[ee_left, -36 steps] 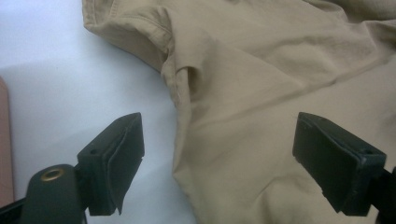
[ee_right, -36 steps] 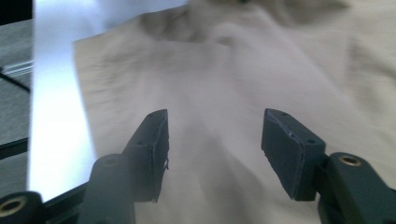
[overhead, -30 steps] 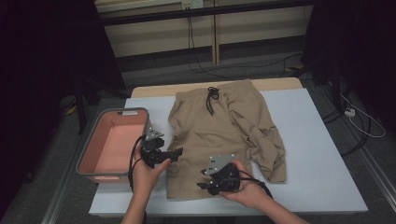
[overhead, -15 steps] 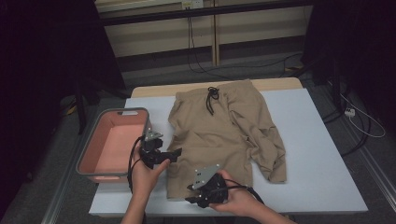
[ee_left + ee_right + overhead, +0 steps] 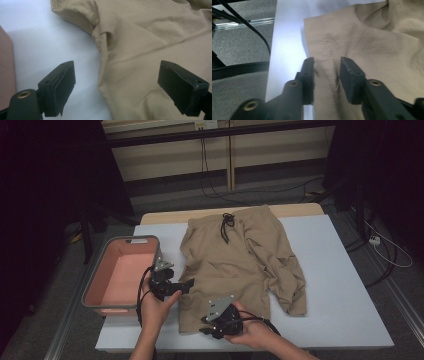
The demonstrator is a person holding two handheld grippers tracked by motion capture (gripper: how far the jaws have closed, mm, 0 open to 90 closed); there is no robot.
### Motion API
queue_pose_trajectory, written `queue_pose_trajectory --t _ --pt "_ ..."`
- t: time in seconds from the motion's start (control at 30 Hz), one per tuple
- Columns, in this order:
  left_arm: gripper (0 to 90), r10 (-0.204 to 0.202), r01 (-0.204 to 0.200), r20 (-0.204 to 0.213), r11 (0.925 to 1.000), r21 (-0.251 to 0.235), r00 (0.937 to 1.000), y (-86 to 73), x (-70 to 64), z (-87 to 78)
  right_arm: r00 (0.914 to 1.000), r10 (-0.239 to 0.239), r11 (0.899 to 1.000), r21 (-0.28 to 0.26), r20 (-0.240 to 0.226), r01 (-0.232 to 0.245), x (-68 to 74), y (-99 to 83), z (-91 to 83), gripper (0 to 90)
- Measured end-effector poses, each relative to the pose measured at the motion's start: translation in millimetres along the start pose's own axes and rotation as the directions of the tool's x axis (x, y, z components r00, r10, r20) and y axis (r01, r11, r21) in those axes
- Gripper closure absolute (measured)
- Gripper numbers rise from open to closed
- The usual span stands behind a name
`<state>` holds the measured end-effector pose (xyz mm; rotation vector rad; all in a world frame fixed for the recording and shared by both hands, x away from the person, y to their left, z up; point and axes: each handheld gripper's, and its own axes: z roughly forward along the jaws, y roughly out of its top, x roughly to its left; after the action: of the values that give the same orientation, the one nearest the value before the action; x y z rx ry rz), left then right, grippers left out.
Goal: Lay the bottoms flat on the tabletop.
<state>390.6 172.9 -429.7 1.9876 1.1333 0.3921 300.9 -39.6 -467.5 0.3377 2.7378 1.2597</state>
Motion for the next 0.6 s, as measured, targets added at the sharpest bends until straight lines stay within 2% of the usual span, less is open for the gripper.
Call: queue_pose_trajectory --t 0.17,0.23,0.33,0.37,0.43,0.5,0.6 --pt "14.7 -0.001 0.001 -0.001 1.0000 -0.001 1.0000 0.2 -0.3 0.5 0.9990 0.041 0.999 -0.013 0.015 -0.041 -7.1 -1.2 0.2 86.9" --pt "14.8 -0.007 0.007 -0.004 1.0000 0.003 1.0000 0.3 0.0 0.5 0.9982 0.057 0.998 -0.016 0.021 -0.056 -7.8 -1.4 0.3 87.8" --pt "15.6 -0.004 0.004 -0.014 1.0000 0.002 0.9999 0.4 0.6 0.9 0.9981 0.046 0.999 -0.013 0.040 -0.046 -5.0 -0.5 -0.1 88.7" --pt "15.9 -0.004 0.004 -0.012 1.0000 0.001 0.9999 0.6 1.0 0.8 0.9976 0.057 0.998 -0.013 0.040 -0.056 -4.2 -0.2 -0.4 88.8" --pt "16.8 -0.009 0.009 -0.015 0.9999 -0.006 0.9998 1.1 1.4 0.1 0.9968 0.079 0.997 -0.023 0.014 -0.078 -3.4 0.4 -1.6 88.9" --pt "19.1 -0.014 0.014 -0.013 0.9998 -0.016 0.9998 1.2 2.4 -0.8 0.9957 0.087 0.996 -0.027 -0.033 -0.088 0.1 2.1 -3.3 88.9" --pt "26.3 -0.020 0.020 -0.023 0.9997 -0.011 0.9995 0.4 3.2 0.7 0.9941 0.066 0.997 -0.029 -0.086 -0.068 11.9 5.5 -5.6 88.9"
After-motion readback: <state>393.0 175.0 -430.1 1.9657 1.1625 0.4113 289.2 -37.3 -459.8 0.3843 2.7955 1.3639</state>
